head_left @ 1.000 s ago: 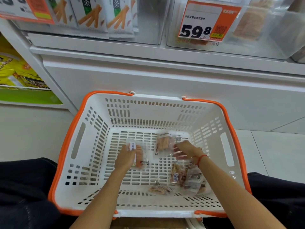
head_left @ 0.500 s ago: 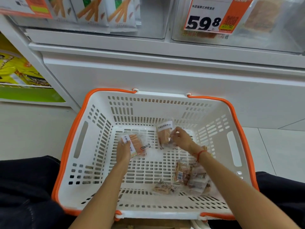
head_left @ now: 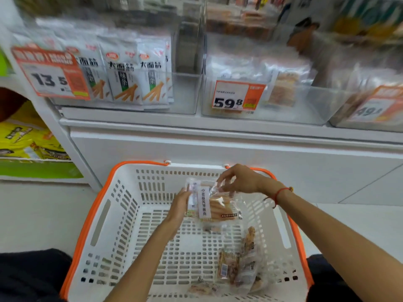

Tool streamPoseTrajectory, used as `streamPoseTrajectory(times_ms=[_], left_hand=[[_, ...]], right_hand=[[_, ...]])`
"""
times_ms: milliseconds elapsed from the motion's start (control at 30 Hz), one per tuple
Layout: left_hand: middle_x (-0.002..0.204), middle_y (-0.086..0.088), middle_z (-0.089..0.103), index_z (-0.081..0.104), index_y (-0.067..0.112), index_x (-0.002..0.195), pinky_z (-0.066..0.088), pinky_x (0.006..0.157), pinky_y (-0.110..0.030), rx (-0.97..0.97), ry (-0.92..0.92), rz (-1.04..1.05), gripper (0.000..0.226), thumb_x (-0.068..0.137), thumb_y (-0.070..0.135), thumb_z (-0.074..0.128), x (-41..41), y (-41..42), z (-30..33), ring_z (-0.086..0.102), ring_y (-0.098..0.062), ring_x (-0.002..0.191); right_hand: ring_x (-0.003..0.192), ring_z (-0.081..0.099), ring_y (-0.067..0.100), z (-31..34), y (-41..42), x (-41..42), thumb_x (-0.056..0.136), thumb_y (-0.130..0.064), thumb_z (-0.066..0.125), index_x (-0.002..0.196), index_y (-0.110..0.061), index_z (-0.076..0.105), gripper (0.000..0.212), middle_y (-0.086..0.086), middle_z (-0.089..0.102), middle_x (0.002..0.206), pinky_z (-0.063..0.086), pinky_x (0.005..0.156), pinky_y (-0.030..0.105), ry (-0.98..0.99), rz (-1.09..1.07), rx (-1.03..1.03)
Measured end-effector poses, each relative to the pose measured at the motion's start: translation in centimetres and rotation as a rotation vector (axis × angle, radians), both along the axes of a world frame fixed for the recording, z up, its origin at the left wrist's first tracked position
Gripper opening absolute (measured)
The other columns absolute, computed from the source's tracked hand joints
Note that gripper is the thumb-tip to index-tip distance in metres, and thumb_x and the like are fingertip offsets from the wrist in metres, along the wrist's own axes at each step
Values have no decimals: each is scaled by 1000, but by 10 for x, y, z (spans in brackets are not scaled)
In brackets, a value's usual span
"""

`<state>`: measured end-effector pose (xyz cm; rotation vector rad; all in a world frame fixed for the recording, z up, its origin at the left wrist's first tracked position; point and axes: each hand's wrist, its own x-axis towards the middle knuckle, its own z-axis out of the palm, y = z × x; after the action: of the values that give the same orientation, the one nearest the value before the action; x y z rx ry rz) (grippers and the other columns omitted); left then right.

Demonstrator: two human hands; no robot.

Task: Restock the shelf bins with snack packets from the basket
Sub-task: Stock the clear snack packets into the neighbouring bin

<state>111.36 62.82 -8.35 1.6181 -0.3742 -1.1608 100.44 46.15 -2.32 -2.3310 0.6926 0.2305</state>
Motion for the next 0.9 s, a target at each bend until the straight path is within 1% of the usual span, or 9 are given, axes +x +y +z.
streamPoseTrajectory(times_ms=[100,167,233,367,500,600,667,733,900], left_hand=[[129,5,51,51,16,130,41,88,-8,-91,41,29,42,103,34,23,0,-6,28,55,-8,106],[127,11,50,50,24,129,31,109,-28,-130,26,-15,45,98,51,30,-1,-8,45,47,-9,119],[138,2,47,46,22,135,24,115,-45,-151,2,-69,62,86,61,49,-1,-12,57,40,-17,131],[158,3,12,7,21,152,20,114,-43,-215,-86,-40,81,90,44,53,-2,-16,76,20,-19,144],[152,7,32,25,30,149,29,113,-43,-378,-135,8,83,77,55,59,-4,-21,107,35,-13,137],[133,16,55,43,34,138,41,102,-31,-492,-119,23,57,84,44,59,-6,-31,128,50,-1,123],[136,21,50,42,40,137,38,107,-35,-552,-128,2,57,84,49,60,-12,-38,141,46,0,126],[144,24,31,26,40,146,28,114,-40,-567,-132,-6,77,79,56,60,-19,-50,159,32,-5,136],[138,14,47,30,30,144,38,99,-25,-591,-164,-169,67,87,51,56,-24,-100,215,49,-3,120]], right_hand=[[55,52,-1,15,0,-1,75,-21,79,94,-19,75,19,-14,57,61,42,66,19,-160,-109,-148],[52,51,-2,26,4,1,74,-18,80,91,-16,76,18,-15,54,59,39,61,16,-269,-157,-145],[50,49,-5,37,7,3,74,-16,79,89,-16,76,15,-12,53,58,36,58,15,-350,-209,-125],[57,50,-2,68,5,4,77,-21,77,96,-20,75,19,-8,58,67,39,61,15,-391,-208,-166],[95,55,16,120,-11,-4,71,-34,81,129,-19,51,66,7,56,113,46,87,27,-278,-325,-146],[129,40,24,164,-15,-17,66,-45,82,147,-21,20,105,7,35,144,39,105,38,-30,-383,-36],[130,43,24,188,-14,-30,75,-39,76,148,-21,19,95,3,40,144,40,104,36,27,-374,172],[123,53,23,208,-17,-44,86,-31,67,134,-23,43,55,1,57,130,41,106,40,-9,-291,319],[107,57,13,243,-43,-66,88,-32,61,115,-33,44,32,-2,56,121,48,92,38,-317,-381,157]])
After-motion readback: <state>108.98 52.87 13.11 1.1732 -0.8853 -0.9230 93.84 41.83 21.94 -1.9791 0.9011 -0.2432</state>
